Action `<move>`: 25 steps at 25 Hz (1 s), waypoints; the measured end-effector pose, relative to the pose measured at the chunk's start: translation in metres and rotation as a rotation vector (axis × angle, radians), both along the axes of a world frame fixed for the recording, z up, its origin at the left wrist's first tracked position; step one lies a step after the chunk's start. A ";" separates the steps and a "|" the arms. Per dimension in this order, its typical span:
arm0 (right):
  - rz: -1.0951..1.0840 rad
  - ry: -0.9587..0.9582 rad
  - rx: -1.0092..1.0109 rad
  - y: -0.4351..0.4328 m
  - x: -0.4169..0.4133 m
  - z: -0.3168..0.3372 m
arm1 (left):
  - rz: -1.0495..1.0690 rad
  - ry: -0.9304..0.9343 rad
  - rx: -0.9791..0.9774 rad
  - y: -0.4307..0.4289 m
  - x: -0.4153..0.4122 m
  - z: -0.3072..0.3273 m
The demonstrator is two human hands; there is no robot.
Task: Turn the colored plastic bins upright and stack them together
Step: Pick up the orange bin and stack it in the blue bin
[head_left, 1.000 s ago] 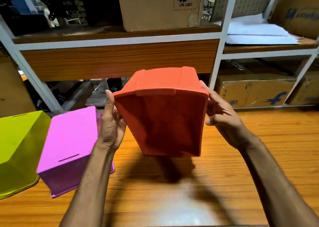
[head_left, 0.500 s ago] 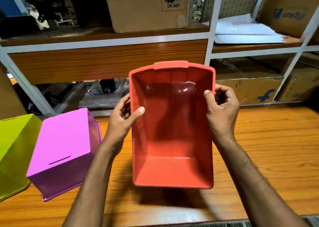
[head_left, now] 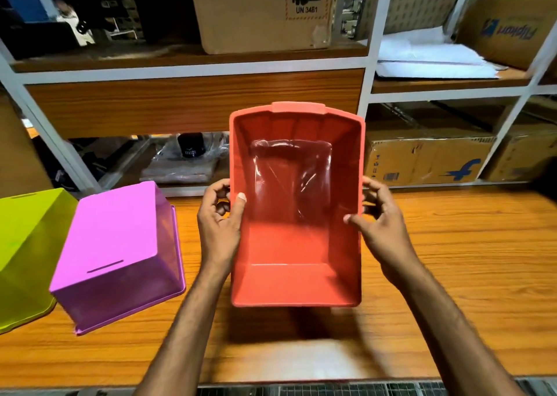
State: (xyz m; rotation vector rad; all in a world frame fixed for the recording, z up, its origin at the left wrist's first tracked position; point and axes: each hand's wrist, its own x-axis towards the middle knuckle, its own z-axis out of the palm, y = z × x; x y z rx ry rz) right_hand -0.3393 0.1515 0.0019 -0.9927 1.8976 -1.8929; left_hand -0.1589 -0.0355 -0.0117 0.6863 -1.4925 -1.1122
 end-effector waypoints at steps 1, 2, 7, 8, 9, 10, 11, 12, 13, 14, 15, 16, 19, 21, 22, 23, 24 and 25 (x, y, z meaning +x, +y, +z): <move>0.012 -0.015 0.024 0.006 0.005 -0.006 | 0.000 0.002 0.011 -0.001 0.002 0.000; 0.027 -0.034 0.033 0.012 0.008 -0.008 | -0.005 0.000 0.030 0.000 0.004 -0.001; 0.097 -0.039 0.018 0.031 0.005 -0.003 | -0.078 -0.048 0.210 0.018 0.008 0.006; 0.079 -0.079 -0.008 0.034 0.003 -0.002 | -0.130 -0.112 0.263 0.024 0.010 0.011; 0.053 -0.128 -0.032 0.038 0.000 0.000 | -0.187 -0.208 0.305 0.032 0.012 0.015; 0.034 -0.177 -0.052 0.042 -0.003 0.002 | -0.239 -0.321 0.333 0.040 0.017 0.017; 0.023 -0.219 -0.061 0.048 -0.006 0.004 | -0.283 -0.410 0.362 0.049 0.020 0.016; 0.026 -0.246 -0.063 0.055 -0.010 0.005 | -0.305 -0.449 0.390 0.059 0.023 0.013; 0.034 -0.262 -0.053 0.063 -0.013 0.006 | -0.306 -0.445 0.417 0.070 0.024 0.009; 0.049 -0.274 -0.037 0.074 -0.018 0.006 | -0.290 -0.417 0.430 0.083 0.023 0.006; 0.066 -0.281 -0.015 0.085 -0.021 0.006 | -0.263 -0.377 0.434 0.095 0.021 0.004; 0.078 -0.287 0.011 0.096 -0.024 0.005 | -0.237 -0.339 0.434 0.105 0.019 0.003; 0.084 -0.336 0.080 0.139 -0.022 0.000 | -0.222 -0.260 0.439 0.135 0.015 0.002; 0.060 -0.449 0.090 0.172 -0.019 -0.005 | -0.278 -0.242 0.476 0.156 0.013 0.001; 0.025 -0.514 0.091 0.189 -0.017 -0.009 | -0.312 -0.247 0.504 0.170 0.013 0.001; -0.011 -0.583 0.083 0.205 -0.014 -0.011 | -0.350 -0.252 0.537 0.183 0.011 0.001; -0.059 -0.654 0.074 0.225 -0.007 -0.011 | -0.398 -0.258 0.572 0.197 0.009 0.000; -0.104 -0.720 0.072 0.242 0.000 -0.012 | -0.440 -0.262 0.613 0.208 0.007 0.000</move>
